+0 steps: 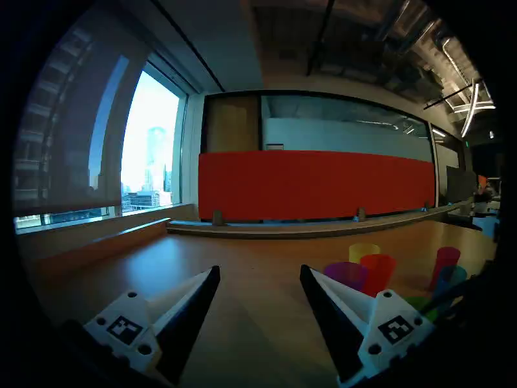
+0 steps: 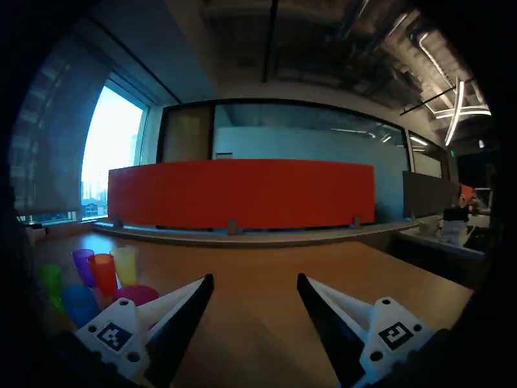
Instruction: Pour water
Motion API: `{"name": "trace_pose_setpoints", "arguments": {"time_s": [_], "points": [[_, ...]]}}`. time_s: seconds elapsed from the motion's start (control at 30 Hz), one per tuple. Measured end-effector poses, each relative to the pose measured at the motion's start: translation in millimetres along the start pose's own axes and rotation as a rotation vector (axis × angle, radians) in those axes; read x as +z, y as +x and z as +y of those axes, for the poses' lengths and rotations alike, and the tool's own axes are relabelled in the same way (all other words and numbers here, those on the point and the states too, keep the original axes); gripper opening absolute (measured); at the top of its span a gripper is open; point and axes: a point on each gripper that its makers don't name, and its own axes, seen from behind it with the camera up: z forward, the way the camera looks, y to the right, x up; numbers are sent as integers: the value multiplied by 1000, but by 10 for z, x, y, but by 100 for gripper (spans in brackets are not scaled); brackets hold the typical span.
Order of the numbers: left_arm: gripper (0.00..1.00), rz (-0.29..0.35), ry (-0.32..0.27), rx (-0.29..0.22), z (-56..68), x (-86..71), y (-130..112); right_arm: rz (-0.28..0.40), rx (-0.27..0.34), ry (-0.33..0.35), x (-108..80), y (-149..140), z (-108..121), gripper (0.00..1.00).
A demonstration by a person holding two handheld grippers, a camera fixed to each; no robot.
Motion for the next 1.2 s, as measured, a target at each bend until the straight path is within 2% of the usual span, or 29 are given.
{"name": "trace_pose_setpoints", "arguments": {"time_s": [0.4,1.2], "points": [[92,0,-24,0,56,-2,2,0,0,0,2,7,-1,100],[92,-1,-24,0,60,-3,0,-1,0,-1,6,11,-3,100]]}}
